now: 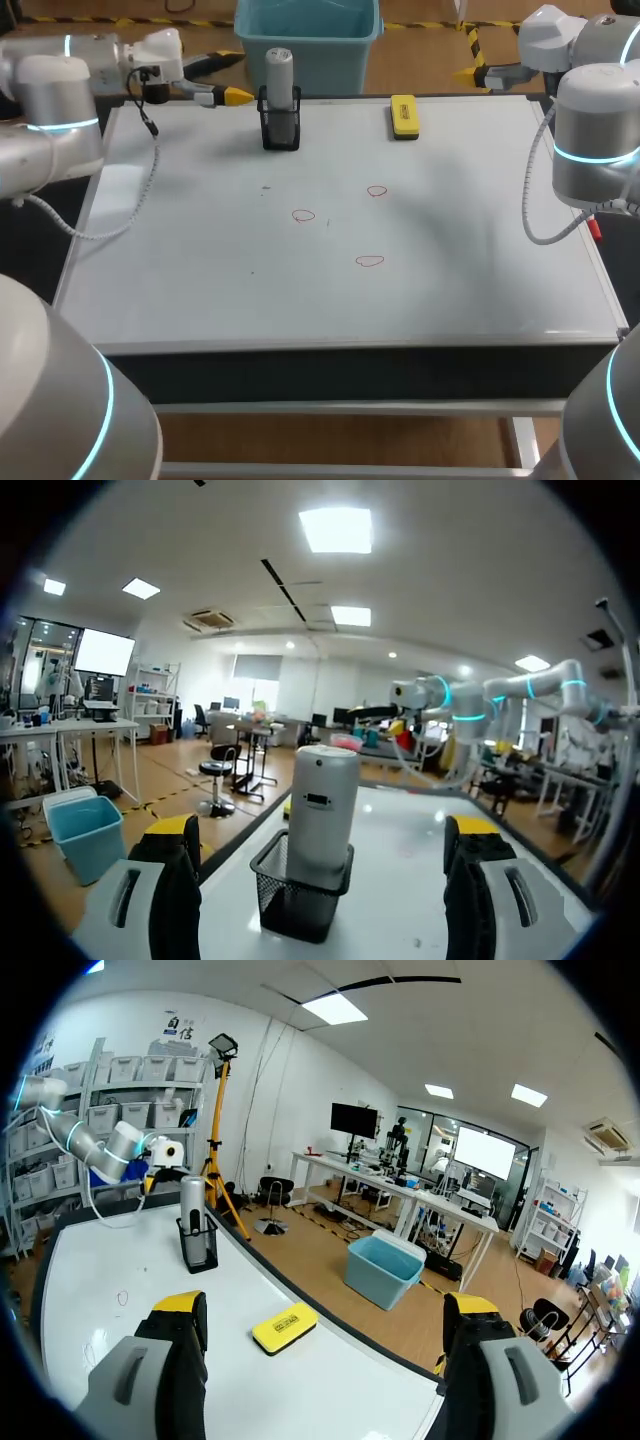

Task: Pick up the inspection probe, press it on each red-marked spot on the whiteboard one by one, put down the probe, pick up the eraser, and wipe off all the red marks.

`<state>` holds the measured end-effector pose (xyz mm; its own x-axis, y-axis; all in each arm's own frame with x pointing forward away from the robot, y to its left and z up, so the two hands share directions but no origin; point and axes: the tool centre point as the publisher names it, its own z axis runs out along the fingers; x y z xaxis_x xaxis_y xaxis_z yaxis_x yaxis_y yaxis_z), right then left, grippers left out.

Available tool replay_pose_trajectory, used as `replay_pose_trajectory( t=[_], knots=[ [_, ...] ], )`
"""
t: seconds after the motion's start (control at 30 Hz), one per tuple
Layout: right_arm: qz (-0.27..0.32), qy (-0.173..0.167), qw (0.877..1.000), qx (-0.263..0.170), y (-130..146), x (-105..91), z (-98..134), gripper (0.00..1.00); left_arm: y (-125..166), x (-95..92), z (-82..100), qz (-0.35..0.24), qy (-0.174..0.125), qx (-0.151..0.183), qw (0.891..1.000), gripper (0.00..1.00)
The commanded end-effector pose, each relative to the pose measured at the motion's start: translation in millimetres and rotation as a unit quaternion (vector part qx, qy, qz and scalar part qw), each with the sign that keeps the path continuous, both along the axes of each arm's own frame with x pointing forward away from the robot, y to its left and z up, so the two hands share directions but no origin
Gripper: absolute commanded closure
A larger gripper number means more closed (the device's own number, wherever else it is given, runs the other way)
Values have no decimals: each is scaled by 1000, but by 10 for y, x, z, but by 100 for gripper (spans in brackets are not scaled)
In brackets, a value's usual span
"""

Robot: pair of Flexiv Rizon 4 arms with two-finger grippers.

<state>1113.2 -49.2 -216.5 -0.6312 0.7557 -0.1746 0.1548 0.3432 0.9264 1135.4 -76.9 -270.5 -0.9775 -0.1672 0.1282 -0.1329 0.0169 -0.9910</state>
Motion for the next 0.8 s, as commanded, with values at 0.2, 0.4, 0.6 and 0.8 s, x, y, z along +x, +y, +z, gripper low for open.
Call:
replay_pose_trajectory(
  t=[0.2, 0.4, 0.6, 0.8],
  knots=[
    [0, 1, 1000, 0, -2, 4, 1, 0, -220, 137, -66, -70, -7, -15, 997, 0],
    [0, 1, 1000, 0, -2, 4, 1, 0, -334, 167, -68, -84, -9, -27, 996, 0],
    [0, 1, 1000, 0, -2, 4, 1, 0, -480, 182, -85, -102, -10, -22, 995, 0],
    [0, 1, 1000, 0, -2, 4, 1, 0, -583, 205, -57, -107, -10, -29, 994, 0]
  ],
)
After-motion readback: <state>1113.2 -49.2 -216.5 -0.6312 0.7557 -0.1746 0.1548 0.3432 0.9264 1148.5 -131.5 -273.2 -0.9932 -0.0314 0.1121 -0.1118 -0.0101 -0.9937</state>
